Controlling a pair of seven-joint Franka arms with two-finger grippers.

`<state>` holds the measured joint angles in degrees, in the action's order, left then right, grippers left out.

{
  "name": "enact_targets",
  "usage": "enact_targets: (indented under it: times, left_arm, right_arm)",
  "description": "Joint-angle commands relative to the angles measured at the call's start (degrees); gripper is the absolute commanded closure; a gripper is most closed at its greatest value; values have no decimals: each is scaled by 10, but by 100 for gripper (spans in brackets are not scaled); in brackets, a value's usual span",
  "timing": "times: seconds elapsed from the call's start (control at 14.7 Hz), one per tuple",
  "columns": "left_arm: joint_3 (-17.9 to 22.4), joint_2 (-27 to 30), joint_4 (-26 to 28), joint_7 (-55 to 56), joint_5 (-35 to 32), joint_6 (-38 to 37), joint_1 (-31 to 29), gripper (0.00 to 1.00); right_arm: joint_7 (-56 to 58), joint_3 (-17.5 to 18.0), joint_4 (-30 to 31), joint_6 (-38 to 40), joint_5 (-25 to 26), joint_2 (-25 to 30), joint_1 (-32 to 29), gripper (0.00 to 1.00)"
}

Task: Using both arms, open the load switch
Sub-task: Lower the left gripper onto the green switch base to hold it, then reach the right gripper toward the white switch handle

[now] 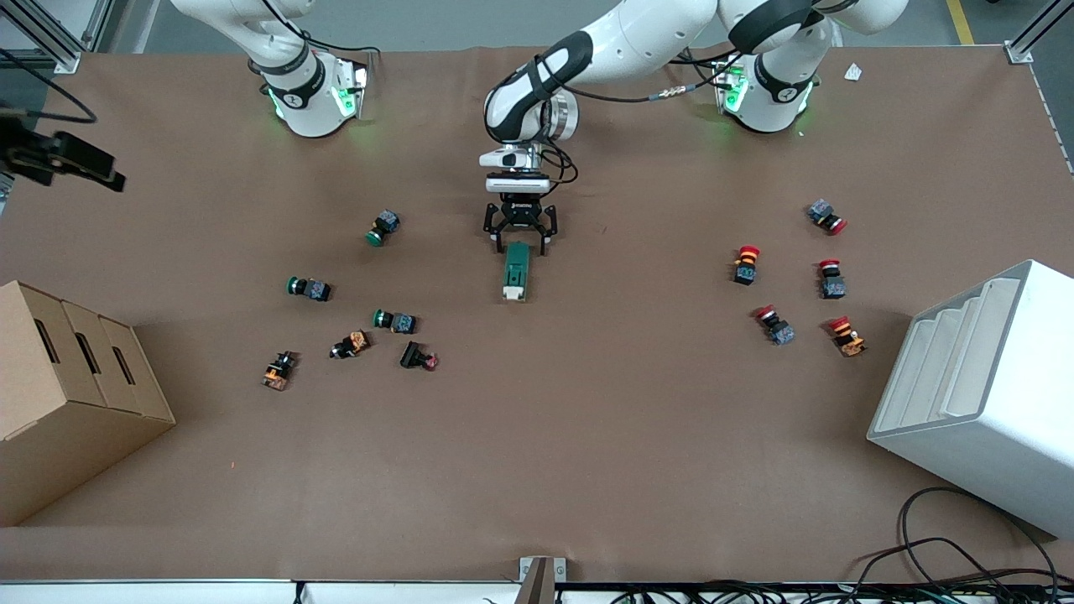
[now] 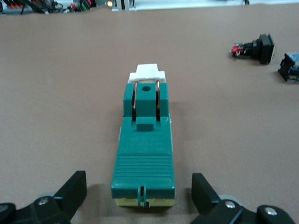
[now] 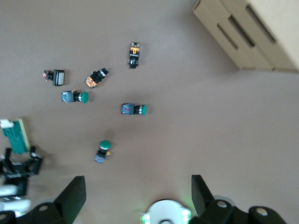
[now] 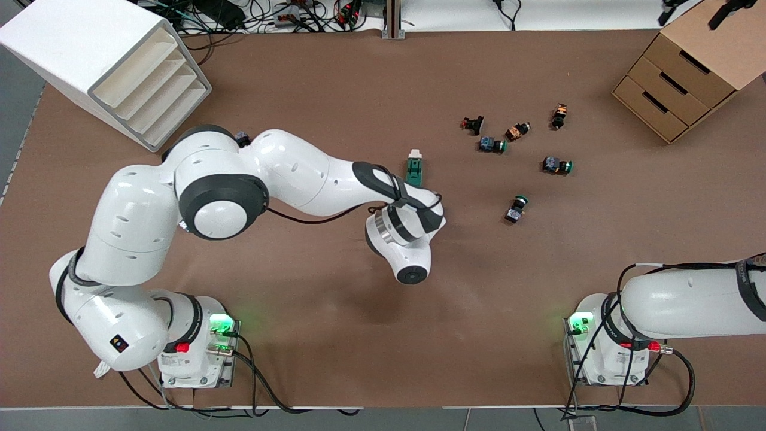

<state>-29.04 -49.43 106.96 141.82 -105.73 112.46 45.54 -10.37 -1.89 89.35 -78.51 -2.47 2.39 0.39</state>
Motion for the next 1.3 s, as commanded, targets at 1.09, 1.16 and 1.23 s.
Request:
enact_targets:
  times: [1.09, 1.16, 1.23]
  left_arm:
    - [13, -36, -6, 62, -45, -69, 41, 1]
    - [13, -37, -6, 62, -45, -69, 41, 1]
    - [13, -37, -6, 62, -45, -69, 41, 1]
  right_arm:
    - [-929, 127, -4, -359, -41, -337, 240, 0]
    - [-946, 127, -8, -364, -41, -356, 246, 0]
    - [-960, 127, -11, -372, -41, -373, 256, 0]
